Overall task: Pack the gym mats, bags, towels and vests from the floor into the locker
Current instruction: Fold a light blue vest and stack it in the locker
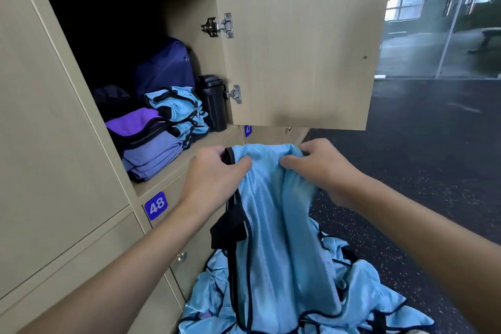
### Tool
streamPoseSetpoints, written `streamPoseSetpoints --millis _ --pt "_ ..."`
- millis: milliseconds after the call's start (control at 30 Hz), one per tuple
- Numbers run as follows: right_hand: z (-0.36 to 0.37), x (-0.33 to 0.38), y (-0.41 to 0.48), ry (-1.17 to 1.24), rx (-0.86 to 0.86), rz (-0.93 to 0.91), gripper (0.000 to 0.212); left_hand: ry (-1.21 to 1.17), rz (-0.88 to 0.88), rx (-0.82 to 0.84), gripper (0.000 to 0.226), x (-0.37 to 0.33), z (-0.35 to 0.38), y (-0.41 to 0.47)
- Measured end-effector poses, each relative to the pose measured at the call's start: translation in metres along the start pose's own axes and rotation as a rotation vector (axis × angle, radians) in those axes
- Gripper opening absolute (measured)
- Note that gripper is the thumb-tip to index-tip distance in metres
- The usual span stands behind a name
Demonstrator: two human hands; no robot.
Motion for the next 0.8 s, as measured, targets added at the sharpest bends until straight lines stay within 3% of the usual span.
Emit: streamPoseSetpoints --millis 167,333,433,567,733,800 --pt "0.019 0.011 -0.014 0.337 0.159 0.066 0.026 0.05 0.111 -0.046 0.036 -0.007 0.011 -0.011" --pt "0.025 0.025 -0.019 0.588 0.271 0.058 0.042 -0.143 0.083 0.136 0.053 -0.004 0.02 -0.009" --pt "0.029 0.027 -0.022 0.6 0.332 0.008 0.049 -0.203 0.078 0.183 0.043 -0.004 0.02 -0.01" --pt "0.026 0.028 -0.024 0.59 0.327 -0.034 0.048 -0.289 0.105 0.064 0.024 -0.004 0.006 -0.006" --pt "0.007 0.031 -0.022 0.253 0.088 -0.253 0.01 -0.459 0.057 0.178 0.017 -0.01 -0.002 -0.001" --pt "0.009 0.026 -0.022 0.322 0.137 -0.231 0.031 -0.495 0.038 0.25 0.019 -0.013 -0.003 -0.001"
Point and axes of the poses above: each hand's wrist, its own y-axis towards the middle knuckle, its own z-axis out of the palm, x = y × z, the point moved 6 cm from there along y, towards the middle knuckle, and after that the axes turned 5 degrees about -z, right-handed, at the moved point
